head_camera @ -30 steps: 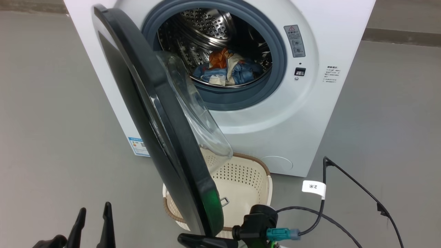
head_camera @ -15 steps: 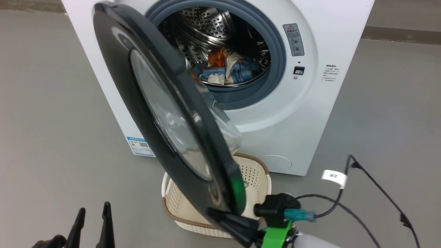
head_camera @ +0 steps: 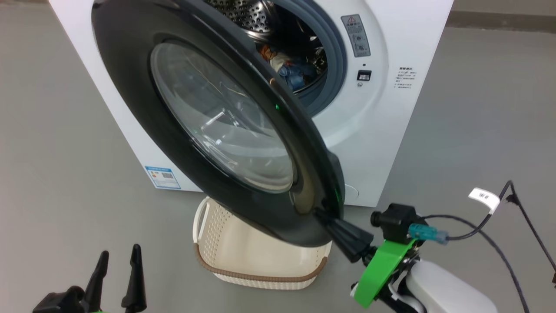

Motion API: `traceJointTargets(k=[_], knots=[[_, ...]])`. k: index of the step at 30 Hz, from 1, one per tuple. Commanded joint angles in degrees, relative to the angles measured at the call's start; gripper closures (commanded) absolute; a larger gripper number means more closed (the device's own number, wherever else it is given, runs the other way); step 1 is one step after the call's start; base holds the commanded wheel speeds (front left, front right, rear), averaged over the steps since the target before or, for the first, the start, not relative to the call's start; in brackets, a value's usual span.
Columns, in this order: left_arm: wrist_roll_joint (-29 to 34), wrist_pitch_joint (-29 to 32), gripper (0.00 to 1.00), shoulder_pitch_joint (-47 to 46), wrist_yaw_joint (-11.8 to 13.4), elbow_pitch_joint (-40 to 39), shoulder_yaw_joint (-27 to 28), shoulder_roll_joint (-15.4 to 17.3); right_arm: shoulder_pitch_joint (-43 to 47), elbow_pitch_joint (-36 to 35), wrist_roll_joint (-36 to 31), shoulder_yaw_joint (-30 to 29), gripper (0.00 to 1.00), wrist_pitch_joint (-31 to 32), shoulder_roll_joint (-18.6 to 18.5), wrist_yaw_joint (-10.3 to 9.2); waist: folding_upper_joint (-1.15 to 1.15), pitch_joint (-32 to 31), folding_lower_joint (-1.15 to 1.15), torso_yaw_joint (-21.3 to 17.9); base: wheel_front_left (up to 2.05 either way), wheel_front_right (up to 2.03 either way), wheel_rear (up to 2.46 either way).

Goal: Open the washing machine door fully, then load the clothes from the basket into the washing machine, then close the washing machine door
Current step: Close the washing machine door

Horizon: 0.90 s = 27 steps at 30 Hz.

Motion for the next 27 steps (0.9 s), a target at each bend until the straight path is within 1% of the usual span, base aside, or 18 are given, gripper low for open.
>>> traceJointTargets(k=[1,8,17,27], knots=[[0.1,-0.6,0.0,-2.6,-0.1,-1.6,1.6,1.3,-1.7,-0.7,-0.4,-0.9,1.0,-0.3,-0.3,0.0,0.0,0.9,0.0,-0.2,0.0,0.0,0.0],[-0.1,-0.6,0.0,-4.3,-0.1,-1.8,1.6,2.0,-4.7,-0.2,-0.7,-4.6,1.0,-0.3,-1.7,0.0,0.0,4.4,0.0,0.4,0.0,0.0,0.0],[-0.2,-0.6,0.0,-7.0,-0.1,-2.3,1.2,1.9,-10.9,2.7,-0.6,-6.4,1.0,-0.3,-4.3,0.0,0.0,9.2,0.0,1.7,0.0,0.0,0.0],[-0.4,-0.6,0.0,-9.5,-0.1,-2.4,0.4,1.3,-16.5,5.6,0.4,-8.9,1.0,-0.3,-6.3,0.0,0.0,13.1,0.0,3.6,0.0,0.0,0.0]])
